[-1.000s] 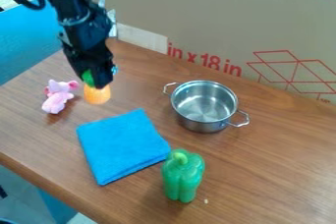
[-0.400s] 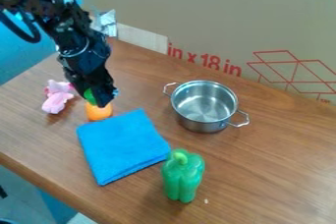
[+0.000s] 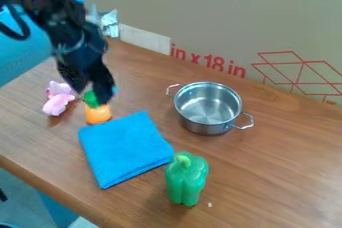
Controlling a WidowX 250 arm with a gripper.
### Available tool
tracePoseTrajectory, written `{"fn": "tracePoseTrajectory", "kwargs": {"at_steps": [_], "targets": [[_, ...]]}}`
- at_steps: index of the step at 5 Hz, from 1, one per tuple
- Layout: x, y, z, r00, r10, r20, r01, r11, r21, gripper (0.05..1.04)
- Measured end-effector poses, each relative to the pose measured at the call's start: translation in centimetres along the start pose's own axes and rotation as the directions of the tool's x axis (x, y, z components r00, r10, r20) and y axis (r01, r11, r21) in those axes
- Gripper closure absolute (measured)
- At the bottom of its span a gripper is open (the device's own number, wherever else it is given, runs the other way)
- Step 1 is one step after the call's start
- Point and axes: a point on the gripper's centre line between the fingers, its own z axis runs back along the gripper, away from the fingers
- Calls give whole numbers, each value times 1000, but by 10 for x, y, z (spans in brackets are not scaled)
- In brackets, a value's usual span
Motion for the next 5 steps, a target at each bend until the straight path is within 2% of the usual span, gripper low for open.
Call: {"fn": "tracePoseTrajectory", "kwargs": {"at_steps": [1,2,3,4,5], "targets": [[16,-3,41,995,6,104,-8,1000,22,78],[33,-9,64,992,-41,117,39,999,21,82],[64,-46,63,982,-166,85,172,983,-70,82],[97,-104,43,934,-354,53,358,923,-141,82],[94,-153,35,895,-445,33,443,877,-187,82]]}}
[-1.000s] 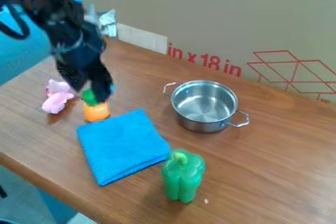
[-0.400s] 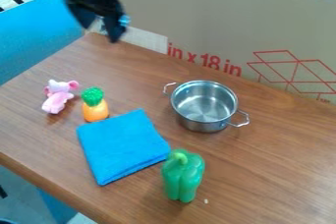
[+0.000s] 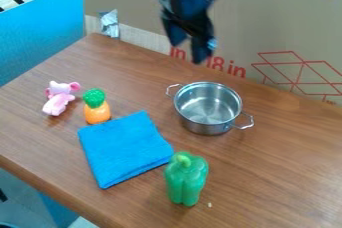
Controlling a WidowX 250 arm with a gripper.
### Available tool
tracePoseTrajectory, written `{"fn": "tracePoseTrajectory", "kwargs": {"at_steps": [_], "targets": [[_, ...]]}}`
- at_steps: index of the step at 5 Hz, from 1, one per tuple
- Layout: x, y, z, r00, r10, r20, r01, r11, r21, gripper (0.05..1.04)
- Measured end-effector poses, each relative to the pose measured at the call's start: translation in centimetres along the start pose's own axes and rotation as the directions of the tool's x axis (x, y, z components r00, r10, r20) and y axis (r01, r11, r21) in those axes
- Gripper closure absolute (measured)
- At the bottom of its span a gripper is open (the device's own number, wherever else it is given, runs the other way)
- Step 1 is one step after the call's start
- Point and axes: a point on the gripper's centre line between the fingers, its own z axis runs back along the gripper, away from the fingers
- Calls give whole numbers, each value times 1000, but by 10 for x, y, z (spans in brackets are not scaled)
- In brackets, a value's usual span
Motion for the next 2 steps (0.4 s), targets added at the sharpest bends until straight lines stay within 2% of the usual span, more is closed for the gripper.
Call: {"fn": "tracePoseTrajectory", "kwargs": {"at_steps": [1,2], "targets": [[12,-50,-14,999,-15,-34,14,1000,-11,82],[2,-60,-20,997,0,-73,0,1000,-2,82]]}}
